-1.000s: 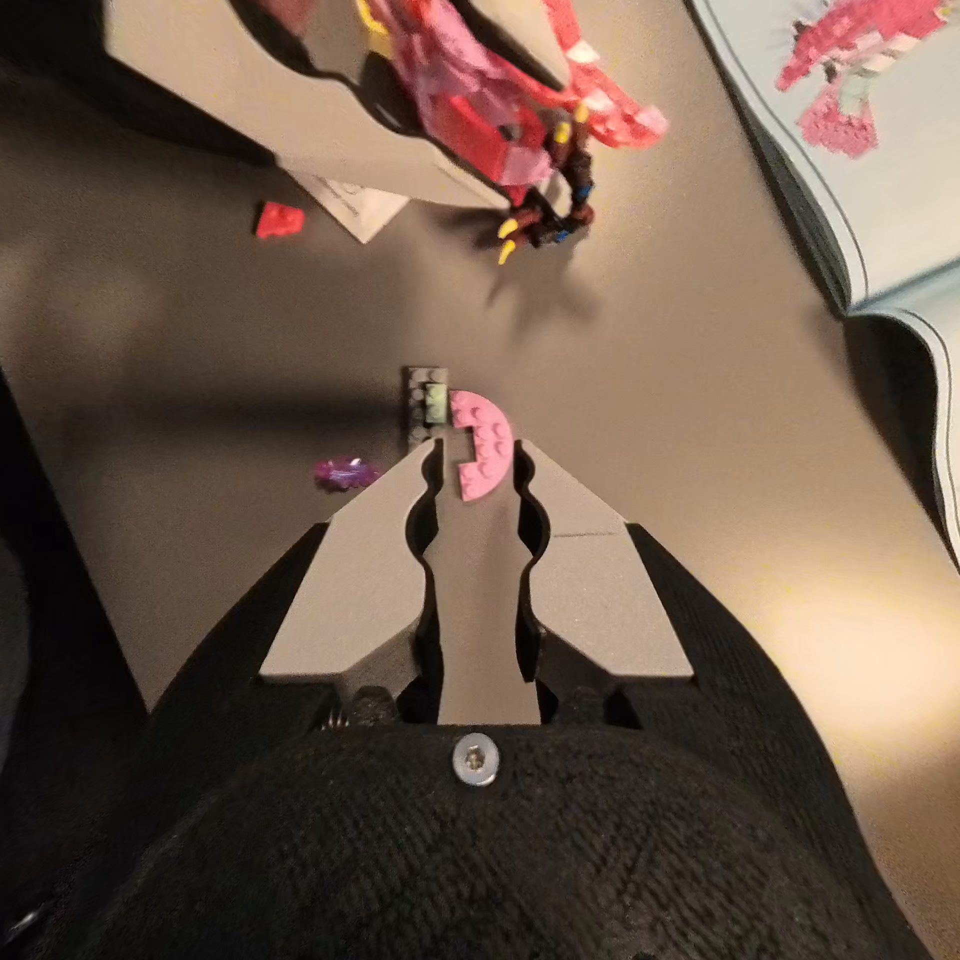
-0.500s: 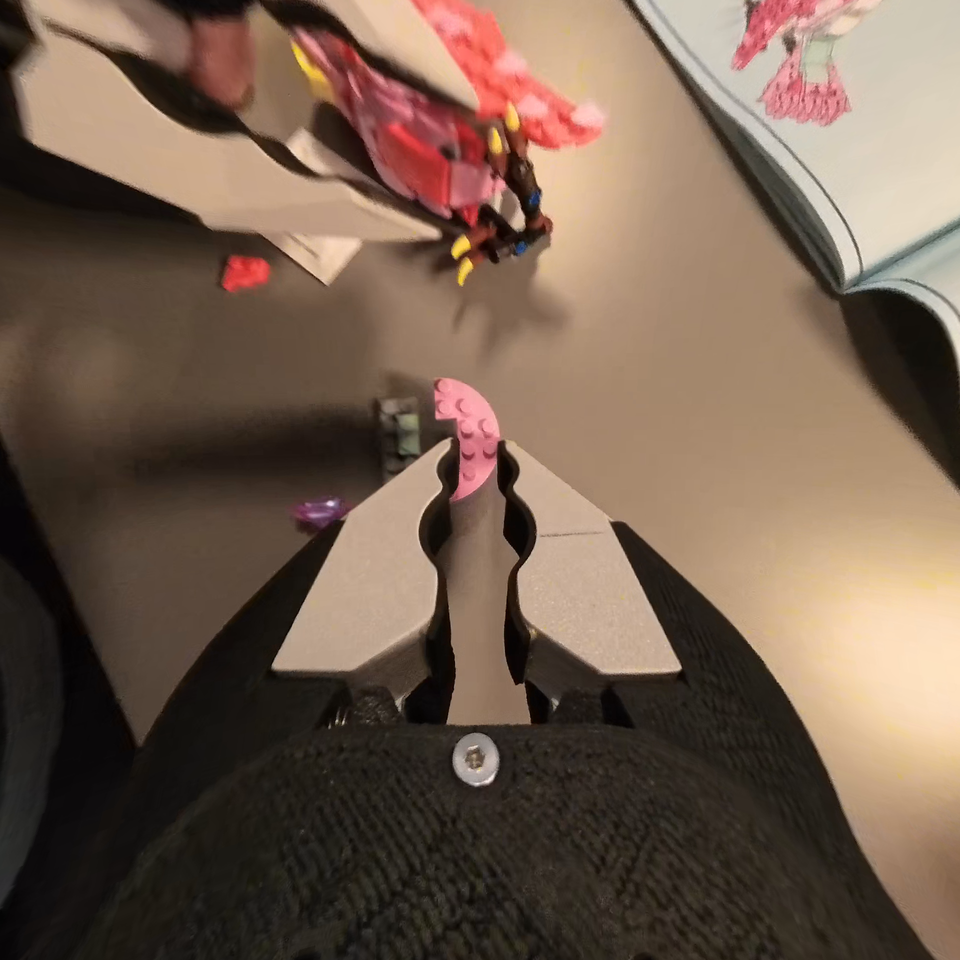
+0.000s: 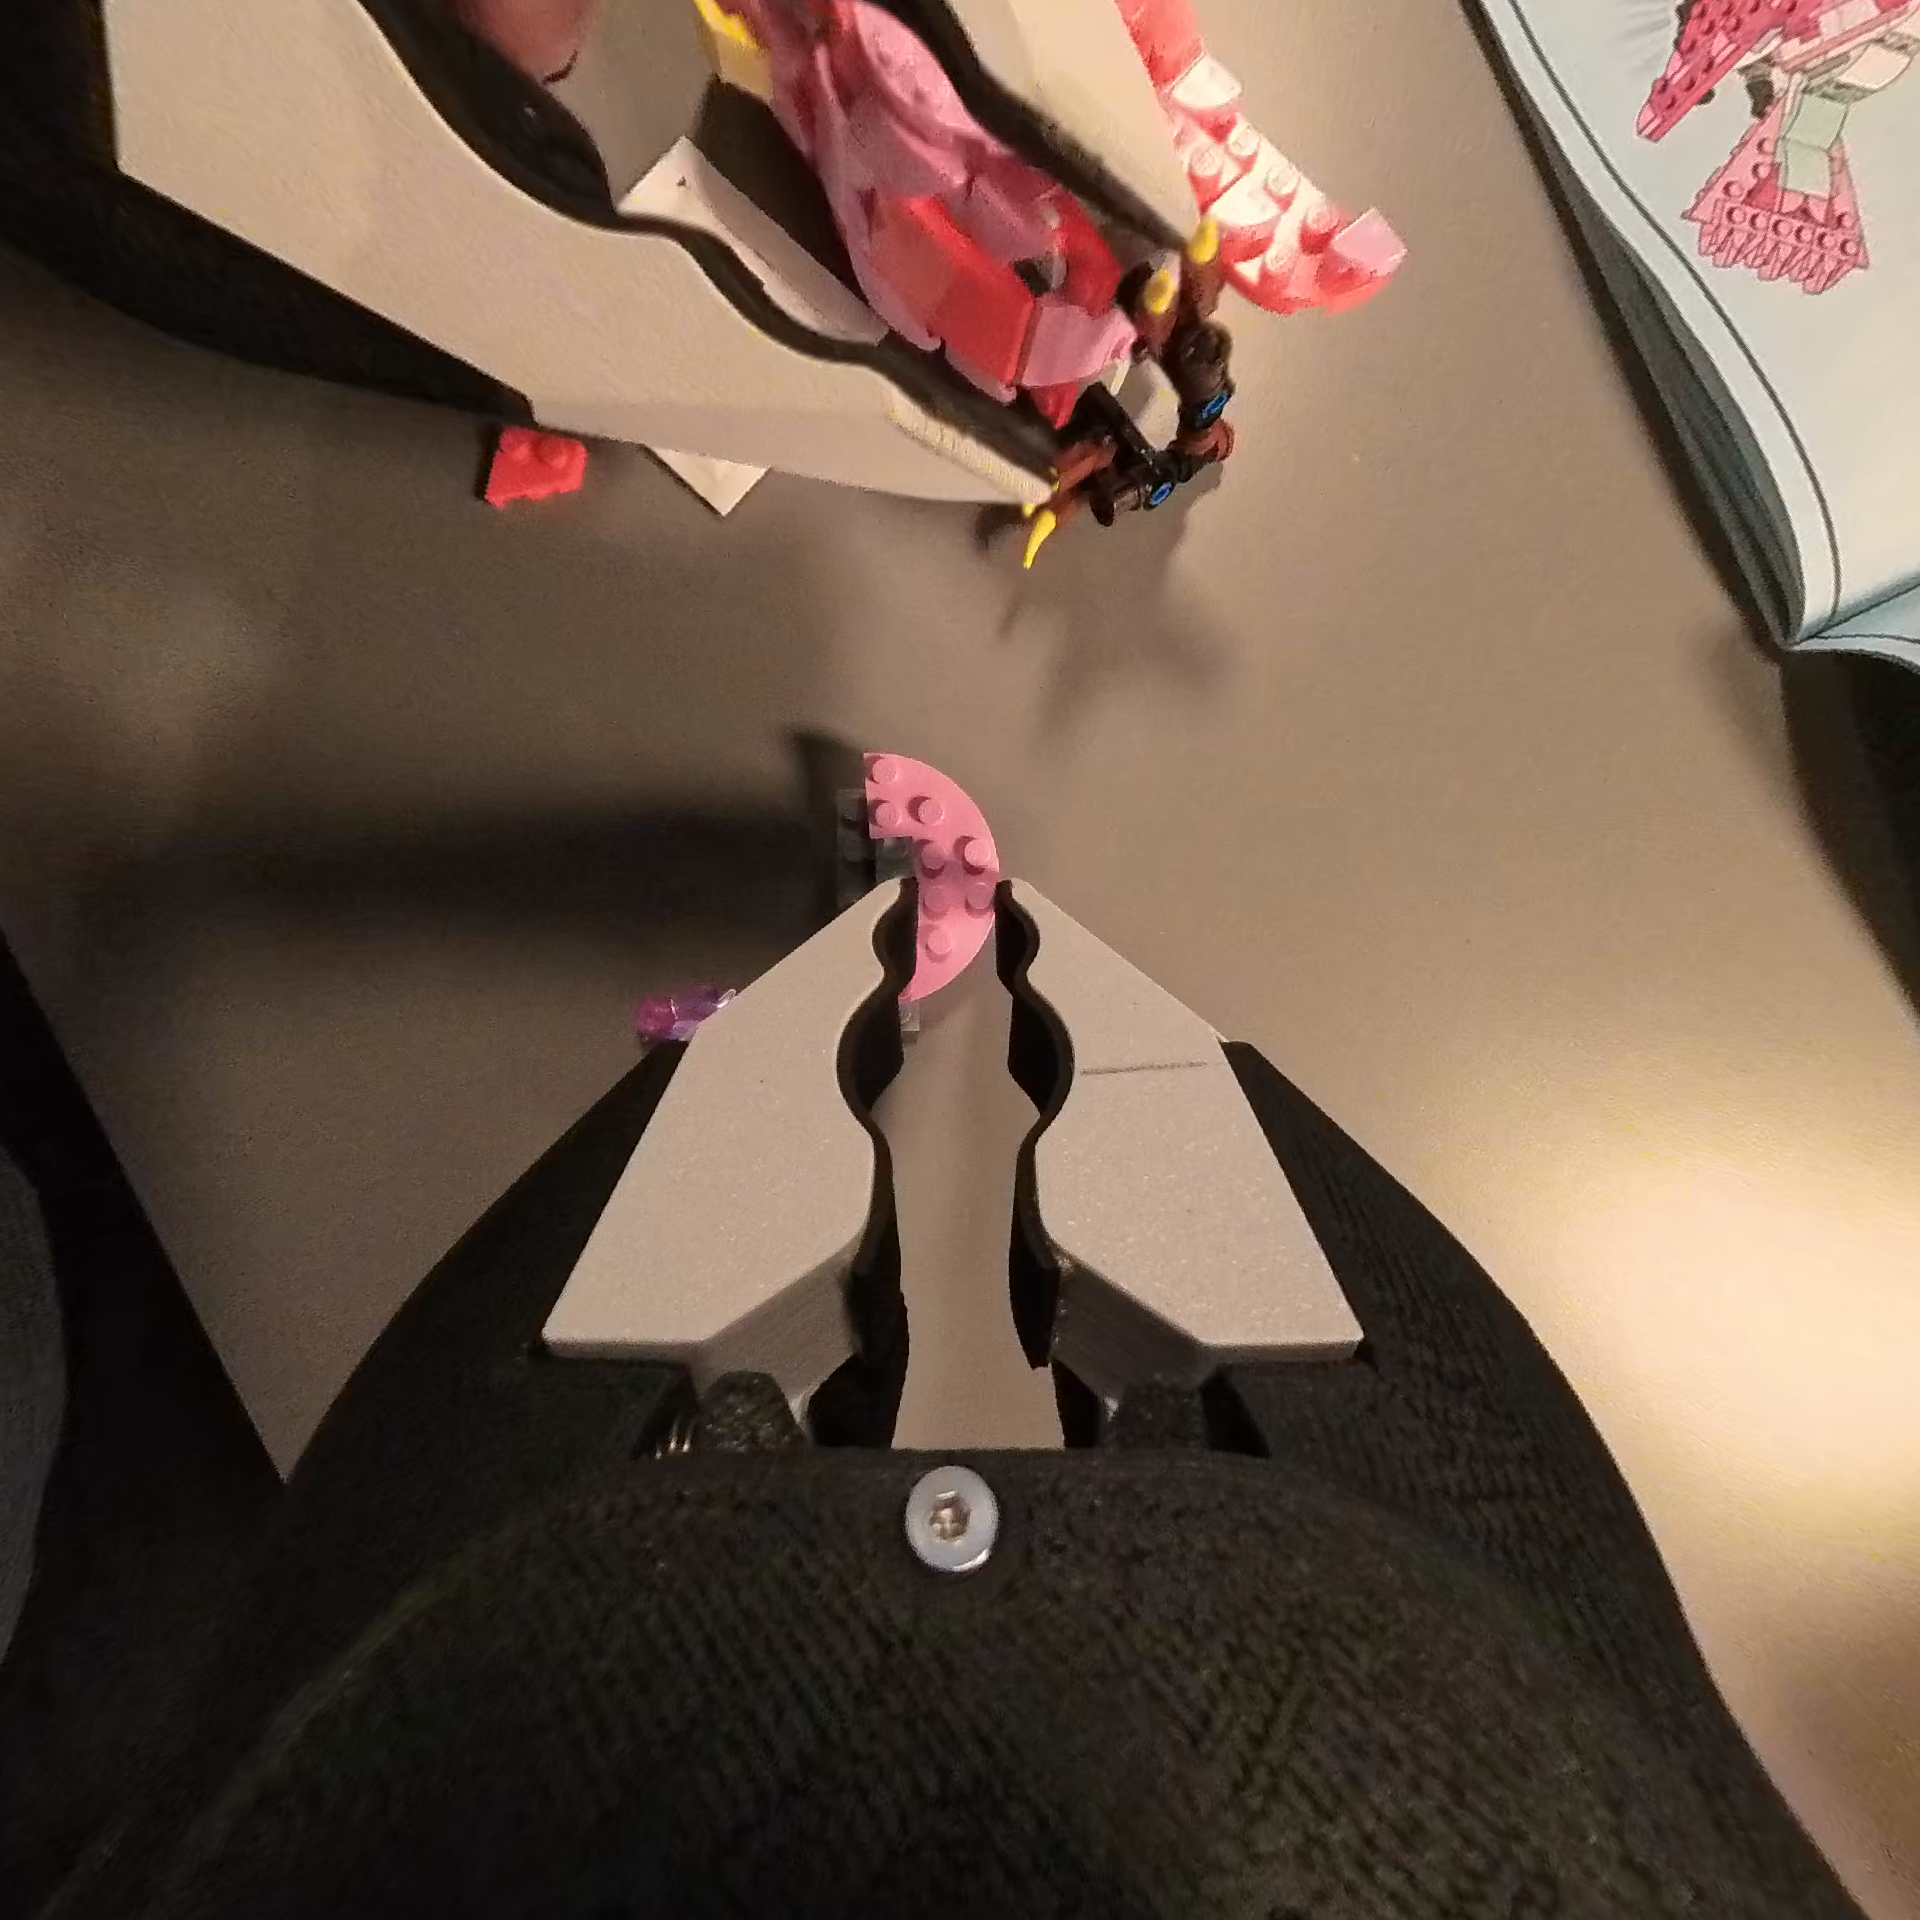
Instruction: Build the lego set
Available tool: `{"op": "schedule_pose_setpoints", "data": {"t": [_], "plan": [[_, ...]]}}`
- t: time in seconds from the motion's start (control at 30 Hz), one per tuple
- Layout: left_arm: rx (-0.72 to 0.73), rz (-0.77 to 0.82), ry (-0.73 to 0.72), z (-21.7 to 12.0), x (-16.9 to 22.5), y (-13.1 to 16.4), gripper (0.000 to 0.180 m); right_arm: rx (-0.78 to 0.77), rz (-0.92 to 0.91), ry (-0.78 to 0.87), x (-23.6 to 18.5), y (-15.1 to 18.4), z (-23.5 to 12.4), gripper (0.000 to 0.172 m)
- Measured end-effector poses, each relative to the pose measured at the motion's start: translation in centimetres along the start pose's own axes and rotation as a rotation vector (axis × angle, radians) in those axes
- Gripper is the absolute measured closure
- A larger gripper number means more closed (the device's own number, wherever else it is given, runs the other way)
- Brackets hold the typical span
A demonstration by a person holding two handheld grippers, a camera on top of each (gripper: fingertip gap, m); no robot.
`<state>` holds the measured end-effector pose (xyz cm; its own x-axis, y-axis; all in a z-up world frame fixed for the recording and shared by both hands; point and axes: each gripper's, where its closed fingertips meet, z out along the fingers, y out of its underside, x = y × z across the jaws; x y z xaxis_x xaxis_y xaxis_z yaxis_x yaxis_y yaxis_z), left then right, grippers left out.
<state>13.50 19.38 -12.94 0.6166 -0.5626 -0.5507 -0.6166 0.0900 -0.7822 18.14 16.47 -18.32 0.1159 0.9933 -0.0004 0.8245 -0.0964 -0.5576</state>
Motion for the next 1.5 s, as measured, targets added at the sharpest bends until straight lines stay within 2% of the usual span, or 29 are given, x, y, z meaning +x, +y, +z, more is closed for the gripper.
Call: {"op": "schedule_pose_setpoints", "data": {"t": [0.7,1.03,1.1,1.2,1.33,1.5], "plan": [[-0.007,0.009,0.011,0.1,0.3,0.1,0.157,-0.009,0.042,0.011,-0.3,-0.3,0.2,0.157],[-0.002,0.009,0.013,-0.1,0.3,-0.1,0.156,0.034,0.057,-0.037,-1.0,0.6,-0.7,0.141],[0.022,0.005,0.06,-0.2,1.0,-0.5,0.153,0.035,0.048,-0.042,-1.3,1.3,-0.7,0.138],[0.109,-0.026,0.293,-1.2,4.6,-2.0,0.138,0.043,0.027,-0.038,-1.7,2.0,-0.6,0.137],[0.035,-0.098,0.535,-1.5,7.9,-1.5,0.123,0.072,0.002,-0.018,-1.7,2.1,-0.7,0.137],[0.017,-0.123,0.538,-1.1,7.5,-1.3,0.123,0.09,-0.008,-0.005,-1.5,2.0,-0.6,0.142]]}}
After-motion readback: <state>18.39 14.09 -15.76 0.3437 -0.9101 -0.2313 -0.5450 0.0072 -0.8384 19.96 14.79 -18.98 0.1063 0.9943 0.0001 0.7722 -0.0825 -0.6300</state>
